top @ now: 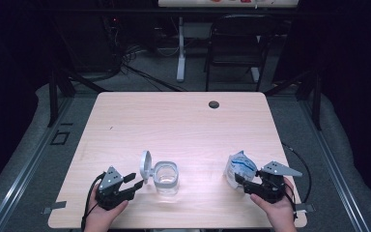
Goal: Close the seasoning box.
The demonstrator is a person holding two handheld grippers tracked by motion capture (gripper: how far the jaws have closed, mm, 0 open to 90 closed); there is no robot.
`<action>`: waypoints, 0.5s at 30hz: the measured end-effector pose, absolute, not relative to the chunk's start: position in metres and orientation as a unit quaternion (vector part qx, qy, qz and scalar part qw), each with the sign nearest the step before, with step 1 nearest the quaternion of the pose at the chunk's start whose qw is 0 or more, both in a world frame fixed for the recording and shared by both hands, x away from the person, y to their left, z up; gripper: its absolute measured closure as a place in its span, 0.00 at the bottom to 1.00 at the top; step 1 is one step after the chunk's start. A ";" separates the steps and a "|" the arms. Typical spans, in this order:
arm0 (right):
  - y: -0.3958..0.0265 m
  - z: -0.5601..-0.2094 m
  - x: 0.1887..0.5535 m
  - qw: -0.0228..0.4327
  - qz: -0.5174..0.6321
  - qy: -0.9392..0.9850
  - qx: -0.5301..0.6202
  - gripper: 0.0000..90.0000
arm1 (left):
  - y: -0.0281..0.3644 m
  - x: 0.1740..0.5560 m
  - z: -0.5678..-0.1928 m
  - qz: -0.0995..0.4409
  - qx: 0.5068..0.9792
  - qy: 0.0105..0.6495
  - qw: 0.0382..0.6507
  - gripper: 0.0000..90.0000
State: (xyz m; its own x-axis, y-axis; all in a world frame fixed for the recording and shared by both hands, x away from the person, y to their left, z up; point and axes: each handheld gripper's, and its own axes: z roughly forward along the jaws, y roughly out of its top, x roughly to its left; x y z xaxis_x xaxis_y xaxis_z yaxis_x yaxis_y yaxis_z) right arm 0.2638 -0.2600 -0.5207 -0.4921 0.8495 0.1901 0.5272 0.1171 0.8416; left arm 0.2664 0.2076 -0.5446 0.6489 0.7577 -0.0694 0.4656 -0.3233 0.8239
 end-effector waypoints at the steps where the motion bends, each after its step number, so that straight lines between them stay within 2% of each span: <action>1: -0.261 -0.521 0.265 0.169 0.467 0.726 0.475 0.44 | 0.208 0.266 -0.544 0.166 0.798 0.384 0.434 0.63; 15: -0.260 -0.533 0.272 0.148 0.474 0.721 0.483 0.39 | 0.209 0.267 -0.545 0.166 0.797 0.384 0.436 0.63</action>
State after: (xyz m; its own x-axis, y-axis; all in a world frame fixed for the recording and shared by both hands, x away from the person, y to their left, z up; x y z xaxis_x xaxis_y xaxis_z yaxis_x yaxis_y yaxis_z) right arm 0.2717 -0.2599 -0.5327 -0.4885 0.8375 0.2448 0.5562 0.0827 0.8269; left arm 0.2669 0.2090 -0.5446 0.6500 0.7568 -0.0694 0.4666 -0.3253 0.8225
